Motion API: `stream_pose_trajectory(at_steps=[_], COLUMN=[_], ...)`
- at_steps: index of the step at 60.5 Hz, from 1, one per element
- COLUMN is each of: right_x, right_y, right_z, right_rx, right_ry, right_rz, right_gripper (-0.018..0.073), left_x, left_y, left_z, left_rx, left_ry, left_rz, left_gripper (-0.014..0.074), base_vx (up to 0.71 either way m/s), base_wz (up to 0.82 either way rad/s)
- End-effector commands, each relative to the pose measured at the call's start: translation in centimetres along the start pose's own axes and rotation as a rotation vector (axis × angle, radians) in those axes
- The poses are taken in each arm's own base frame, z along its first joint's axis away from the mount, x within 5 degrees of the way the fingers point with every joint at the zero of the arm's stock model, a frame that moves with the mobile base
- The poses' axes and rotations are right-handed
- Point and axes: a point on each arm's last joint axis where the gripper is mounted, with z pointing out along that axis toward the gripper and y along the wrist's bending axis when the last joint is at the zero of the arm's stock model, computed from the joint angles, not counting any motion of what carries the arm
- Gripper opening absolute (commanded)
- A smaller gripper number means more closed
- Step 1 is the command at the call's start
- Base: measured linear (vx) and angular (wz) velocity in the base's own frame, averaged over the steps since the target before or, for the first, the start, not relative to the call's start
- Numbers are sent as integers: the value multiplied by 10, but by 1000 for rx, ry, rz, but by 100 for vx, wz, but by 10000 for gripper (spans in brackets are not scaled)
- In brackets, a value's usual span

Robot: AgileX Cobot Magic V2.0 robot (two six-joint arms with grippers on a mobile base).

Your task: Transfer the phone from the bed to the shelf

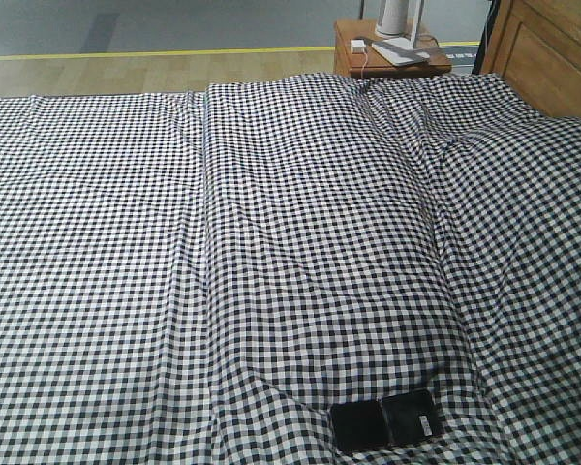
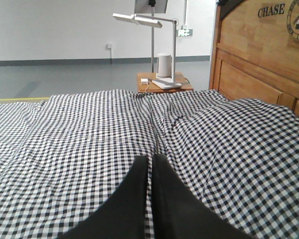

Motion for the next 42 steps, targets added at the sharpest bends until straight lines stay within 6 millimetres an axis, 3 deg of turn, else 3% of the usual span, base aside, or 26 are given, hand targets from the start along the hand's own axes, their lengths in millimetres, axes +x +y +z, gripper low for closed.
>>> stream_pose_trajectory(at_steps=[1, 18, 34, 42], right_x=[-9, -48, -125, -161], right_y=[-1, -4, -3, -3], right_z=[-1, -13, -33, -28], right_rx=[18, 51, 48, 30], right_ry=[-120, -507, -666, -585], right_rz=[-16, -16, -4, 32], right_gripper=[-3, -3, -3, -2], left_x=[-15, -15, -15, -15], left_y=[1, 1, 1, 1], left_z=[-3, -3, -3, -3], left_rx=[-5, -5, -5, -5], left_ry=[-107, -107, -107, -107], left_rz=[-9, -9, -9, -9], left_gripper=[1, 1, 1, 1], base_vx=[0, 0, 0, 0], base_wz=[0, 0, 0, 0])
